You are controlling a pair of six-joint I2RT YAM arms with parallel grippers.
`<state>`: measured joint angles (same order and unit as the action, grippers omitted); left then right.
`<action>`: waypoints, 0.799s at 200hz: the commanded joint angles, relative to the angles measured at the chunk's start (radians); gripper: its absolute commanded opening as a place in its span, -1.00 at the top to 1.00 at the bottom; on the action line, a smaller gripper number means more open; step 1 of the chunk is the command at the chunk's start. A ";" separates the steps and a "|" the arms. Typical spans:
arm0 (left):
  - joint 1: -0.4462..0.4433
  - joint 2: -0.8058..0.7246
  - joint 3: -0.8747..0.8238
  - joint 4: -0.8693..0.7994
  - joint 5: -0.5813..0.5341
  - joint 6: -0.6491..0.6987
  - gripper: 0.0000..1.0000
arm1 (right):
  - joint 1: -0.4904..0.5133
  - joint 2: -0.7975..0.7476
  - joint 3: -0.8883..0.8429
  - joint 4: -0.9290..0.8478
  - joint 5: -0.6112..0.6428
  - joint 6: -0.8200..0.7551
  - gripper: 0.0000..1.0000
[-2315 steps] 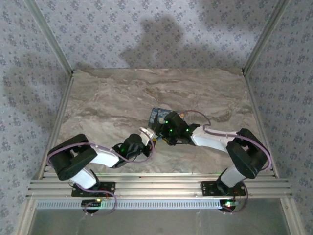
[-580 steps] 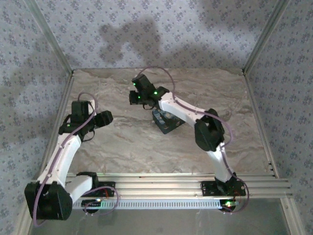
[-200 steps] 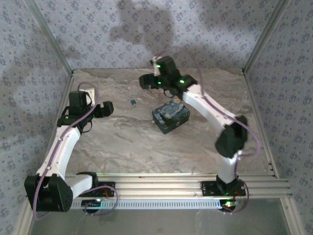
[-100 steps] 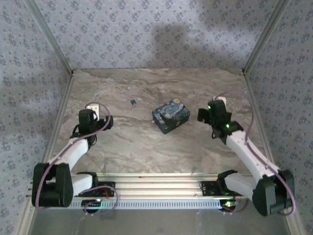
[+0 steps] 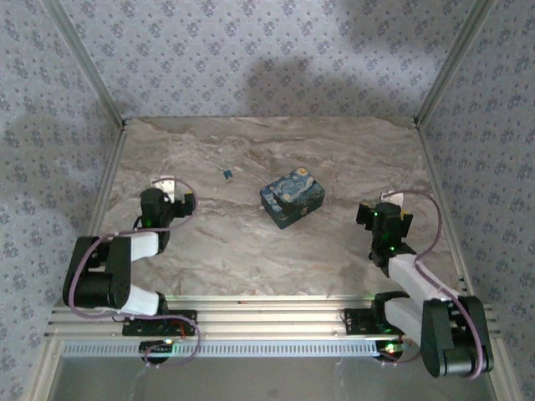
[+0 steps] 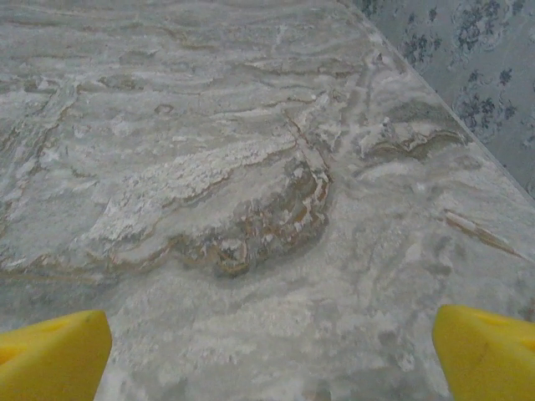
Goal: Unlock the padlock with the key
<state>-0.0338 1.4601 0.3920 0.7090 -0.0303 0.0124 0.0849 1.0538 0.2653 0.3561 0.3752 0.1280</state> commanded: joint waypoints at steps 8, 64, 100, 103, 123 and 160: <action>0.032 0.069 -0.001 0.147 0.018 0.002 -0.96 | -0.045 0.133 -0.026 0.373 -0.072 -0.070 -1.00; 0.044 0.071 0.018 0.106 0.014 -0.015 -0.96 | -0.148 0.432 -0.023 0.686 -0.243 -0.073 -1.00; 0.047 0.074 0.019 0.108 0.017 -0.019 -0.96 | -0.088 0.478 0.099 0.522 -0.168 -0.126 -1.00; 0.047 0.073 0.019 0.107 0.017 -0.019 -0.96 | -0.079 0.473 0.102 0.502 -0.154 -0.128 -1.00; 0.047 0.073 0.019 0.107 0.018 -0.020 -0.96 | -0.070 0.471 0.094 0.523 -0.139 -0.134 -1.00; 0.047 0.072 0.019 0.107 0.019 -0.020 -0.96 | -0.085 0.471 0.101 0.508 -0.177 -0.128 -1.00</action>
<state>0.0113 1.5391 0.3862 0.7891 -0.0235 0.0067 0.0044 1.5234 0.3561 0.8803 0.1940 0.0185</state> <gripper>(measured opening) 0.979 0.999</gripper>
